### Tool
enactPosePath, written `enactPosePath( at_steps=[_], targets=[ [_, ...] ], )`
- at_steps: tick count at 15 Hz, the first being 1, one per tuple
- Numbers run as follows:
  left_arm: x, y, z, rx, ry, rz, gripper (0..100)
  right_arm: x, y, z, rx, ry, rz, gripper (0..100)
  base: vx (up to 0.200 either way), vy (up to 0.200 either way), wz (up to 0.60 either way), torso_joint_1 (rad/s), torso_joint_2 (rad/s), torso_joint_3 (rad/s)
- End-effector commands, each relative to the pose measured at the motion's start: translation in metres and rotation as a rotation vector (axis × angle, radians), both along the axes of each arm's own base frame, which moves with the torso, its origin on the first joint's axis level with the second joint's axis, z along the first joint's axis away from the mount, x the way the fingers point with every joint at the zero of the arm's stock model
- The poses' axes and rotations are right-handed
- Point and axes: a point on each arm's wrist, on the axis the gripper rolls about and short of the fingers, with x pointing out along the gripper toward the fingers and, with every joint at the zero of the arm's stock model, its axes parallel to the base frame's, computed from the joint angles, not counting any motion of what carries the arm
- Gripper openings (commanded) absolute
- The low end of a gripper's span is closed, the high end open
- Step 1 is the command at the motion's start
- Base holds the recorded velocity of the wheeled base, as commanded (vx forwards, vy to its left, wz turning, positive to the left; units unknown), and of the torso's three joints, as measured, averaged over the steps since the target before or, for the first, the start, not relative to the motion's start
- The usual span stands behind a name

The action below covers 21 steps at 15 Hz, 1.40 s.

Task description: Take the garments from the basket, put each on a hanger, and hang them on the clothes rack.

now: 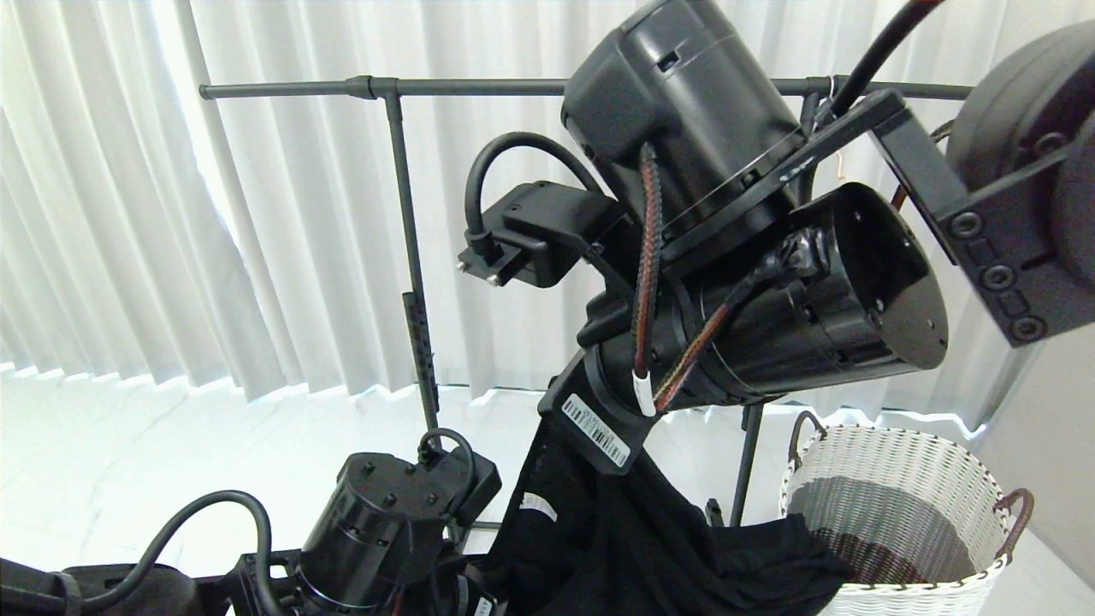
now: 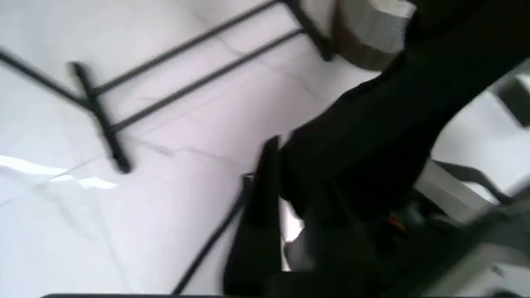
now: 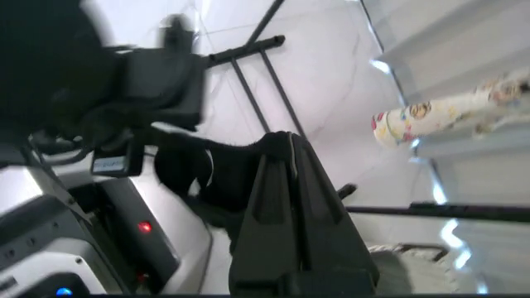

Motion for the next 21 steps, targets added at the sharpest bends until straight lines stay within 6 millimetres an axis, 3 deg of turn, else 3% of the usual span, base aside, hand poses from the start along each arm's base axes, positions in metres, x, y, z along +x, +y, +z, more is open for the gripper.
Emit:
enactPosePath(
  at_steps=[1,4,6,8,11,13,15,18,21],
  targets=[
    [-0.005,0.006,-0.001,0.032,-0.022,0.039,0,0.015,-0.006,-0.002,0.011,0.017,-0.065,0,0.0,0.0,0.0,0.0,0.0,0.0],
    [-0.003,0.018,0.024,-0.073,-0.124,0.103,0,0.032,-0.004,-0.011,0.039,0.051,-0.146,0,0.0,0.0,0.0,0.0,0.0,0.0],
    [0.007,0.037,0.061,-0.161,-0.246,0.195,0,0.039,0.008,-0.015,0.11,0.052,-0.173,0,0.0,0.0,0.0,0.0,0.0,0.0],
    [0.014,0.061,0.099,-0.131,-0.306,0.272,0,0.043,0.015,-0.015,0.156,0.028,-0.169,0,0.0,0.0,0.0,0.0,0.0,0.0],
    [0.014,0.075,0.157,-0.155,-0.334,0.311,0,0.049,0.017,-0.021,0.146,0.027,-0.184,0,0.0,0.0,0.0,0.0,0.0,0.0],
    [0.015,0.074,0.18,-0.15,-0.398,0.279,0,0.054,0.001,-0.012,0.129,0.006,-0.24,0,0.0,0.0,0.0,0.0,0.0,0.0],
    [0.013,0.07,0.181,-0.077,-0.438,0.214,0,0.057,-0.019,-0.003,0.095,-0.017,-0.322,0,0.0,0.0,0.0,0.0,0.0,0.0],
    [-0.011,0.058,0.196,-0.01,-0.549,0.022,0,0.056,-0.058,0.024,0.122,-0.045,-0.398,0,0.0,0.0,0.0,0.0,0.0,0.0],
    [-0.032,0.045,0.222,0.019,-0.505,-0.109,0,0.046,-0.094,0.05,0.172,-0.069,-0.432,0,0.0,0.0,0.0,0.0,0.0,0.0]
  ],
)
